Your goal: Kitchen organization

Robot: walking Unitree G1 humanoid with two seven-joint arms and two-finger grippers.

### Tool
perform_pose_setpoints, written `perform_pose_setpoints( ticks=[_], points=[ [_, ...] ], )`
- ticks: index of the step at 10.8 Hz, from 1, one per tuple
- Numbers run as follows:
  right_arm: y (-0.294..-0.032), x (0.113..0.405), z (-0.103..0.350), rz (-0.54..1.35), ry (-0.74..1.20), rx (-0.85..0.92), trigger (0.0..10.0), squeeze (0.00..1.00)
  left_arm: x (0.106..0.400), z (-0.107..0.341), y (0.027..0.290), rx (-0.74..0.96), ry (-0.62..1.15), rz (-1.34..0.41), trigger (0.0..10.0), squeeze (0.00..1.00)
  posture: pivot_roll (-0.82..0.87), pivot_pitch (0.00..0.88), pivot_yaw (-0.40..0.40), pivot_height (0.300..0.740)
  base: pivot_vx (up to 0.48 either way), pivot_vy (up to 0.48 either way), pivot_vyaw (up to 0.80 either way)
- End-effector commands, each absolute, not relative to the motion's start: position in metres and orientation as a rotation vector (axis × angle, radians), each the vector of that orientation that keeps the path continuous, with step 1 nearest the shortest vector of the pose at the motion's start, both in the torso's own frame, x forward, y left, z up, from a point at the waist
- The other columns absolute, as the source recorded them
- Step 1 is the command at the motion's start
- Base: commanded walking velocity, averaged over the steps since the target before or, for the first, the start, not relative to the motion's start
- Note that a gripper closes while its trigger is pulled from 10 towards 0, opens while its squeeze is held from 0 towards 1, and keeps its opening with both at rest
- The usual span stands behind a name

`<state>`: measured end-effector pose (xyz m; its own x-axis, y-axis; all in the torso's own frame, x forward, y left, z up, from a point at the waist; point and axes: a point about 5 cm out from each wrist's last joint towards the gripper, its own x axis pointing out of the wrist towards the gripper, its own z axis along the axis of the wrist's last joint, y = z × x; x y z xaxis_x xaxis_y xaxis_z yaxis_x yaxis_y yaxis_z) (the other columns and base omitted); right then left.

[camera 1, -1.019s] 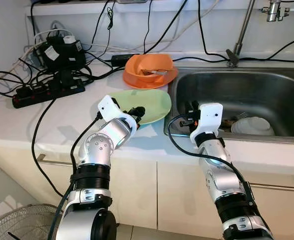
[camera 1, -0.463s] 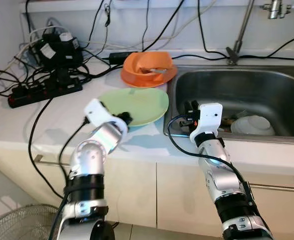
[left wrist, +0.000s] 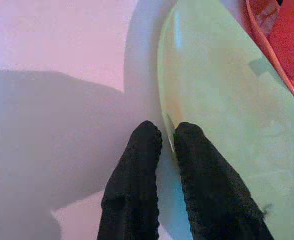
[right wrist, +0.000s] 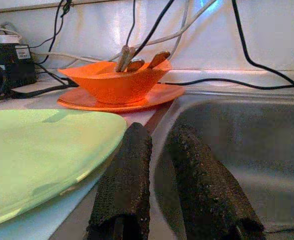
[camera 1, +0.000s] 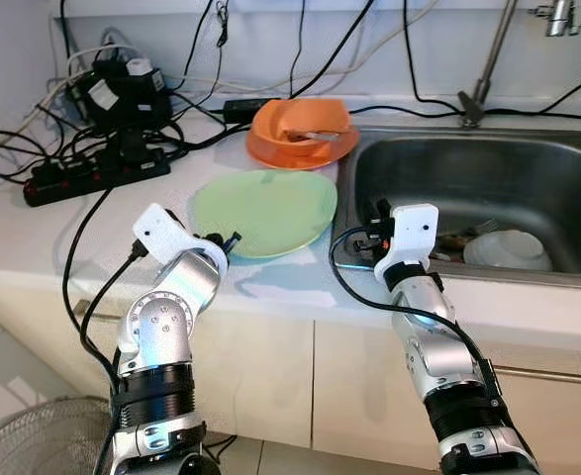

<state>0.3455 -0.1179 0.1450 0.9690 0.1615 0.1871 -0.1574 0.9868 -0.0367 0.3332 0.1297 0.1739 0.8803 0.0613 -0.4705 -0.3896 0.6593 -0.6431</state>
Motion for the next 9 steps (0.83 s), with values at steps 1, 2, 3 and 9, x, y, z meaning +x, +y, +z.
perform_pose_setpoints(
  ticks=[1, 2, 3, 9],
  points=[
    [-0.113, 0.349, 0.151, 0.181, -0.198, -0.013, 10.0, 0.00, 0.329, 0.165, 0.125, -0.835, 0.480, 0.291, 10.0, 0.00, 0.08, 0.000, 0.087, 0.740, 0.000, 0.000, 0.00],
    [-0.113, 0.349, 0.151, 0.181, -0.199, -0.013, 10.0, 0.00, 0.329, 0.164, 0.124, -0.860, 0.496, 0.275, 10.0, 0.00, 0.08, 0.000, 0.087, 0.740, 0.000, 0.000, 0.00],
    [-0.115, 0.349, 0.151, 0.179, -0.198, -0.016, 10.0, 0.00, 0.328, 0.164, 0.122, -0.871, 0.511, 0.264, 10.0, 0.00, 0.07, 0.000, 0.087, 0.740, 0.000, 0.000, 0.00],
    [-0.117, 0.348, 0.149, 0.175, -0.194, -0.020, 10.0, 0.00, 0.336, 0.160, 0.102, -1.027, 0.582, 0.126, 10.0, 0.00, 0.06, 0.000, 0.089, 0.740, 0.000, 0.000, 0.00]
  ],
)
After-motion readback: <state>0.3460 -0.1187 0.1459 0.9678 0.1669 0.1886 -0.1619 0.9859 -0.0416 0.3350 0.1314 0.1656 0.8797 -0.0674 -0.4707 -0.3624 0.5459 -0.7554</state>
